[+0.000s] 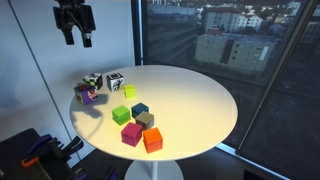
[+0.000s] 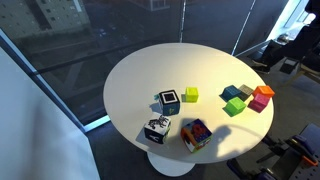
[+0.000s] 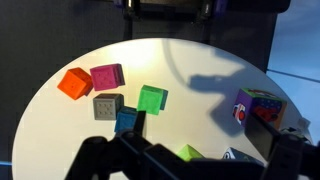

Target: Pick up the blue block and put it on the table

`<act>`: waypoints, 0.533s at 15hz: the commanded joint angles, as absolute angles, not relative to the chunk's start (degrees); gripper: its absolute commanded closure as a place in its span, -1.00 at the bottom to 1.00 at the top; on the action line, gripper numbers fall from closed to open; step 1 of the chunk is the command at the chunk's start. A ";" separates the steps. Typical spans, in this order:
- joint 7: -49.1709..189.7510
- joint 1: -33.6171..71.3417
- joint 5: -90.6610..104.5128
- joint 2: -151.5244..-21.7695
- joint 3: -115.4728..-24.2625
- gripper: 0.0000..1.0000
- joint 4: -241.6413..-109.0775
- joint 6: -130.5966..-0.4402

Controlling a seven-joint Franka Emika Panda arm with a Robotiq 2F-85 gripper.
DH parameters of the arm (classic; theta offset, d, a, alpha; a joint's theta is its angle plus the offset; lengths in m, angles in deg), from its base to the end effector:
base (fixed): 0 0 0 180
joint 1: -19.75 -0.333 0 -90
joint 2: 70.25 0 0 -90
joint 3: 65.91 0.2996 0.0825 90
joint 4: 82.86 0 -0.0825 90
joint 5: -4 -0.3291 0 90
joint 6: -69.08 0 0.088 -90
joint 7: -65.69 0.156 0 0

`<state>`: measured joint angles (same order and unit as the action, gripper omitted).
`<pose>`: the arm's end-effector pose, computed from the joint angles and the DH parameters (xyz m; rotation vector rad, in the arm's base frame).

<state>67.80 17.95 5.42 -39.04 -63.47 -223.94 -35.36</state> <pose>0.3251 0.0211 0.4340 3.0871 0.0576 -0.1433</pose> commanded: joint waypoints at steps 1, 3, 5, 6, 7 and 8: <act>67.17 17.46 4.27 -35.57 -63.88 -1.00 -225.81 -35.76; 67.22 17.50 4.16 -34.93 -63.91 -1.00 -226.17 -35.83; 67.28 17.61 3.97 -34.83 -64.00 -1.00 -226.51 -36.06; 67.79 17.90 4.97 -36.14 -63.44 -1.00 -225.53 -35.29; 67.79 17.91 4.95 -36.01 -63.45 -1.00 -225.66 -35.31; 67.79 17.90 4.94 -35.98 -63.45 -1.00 -225.72 -35.32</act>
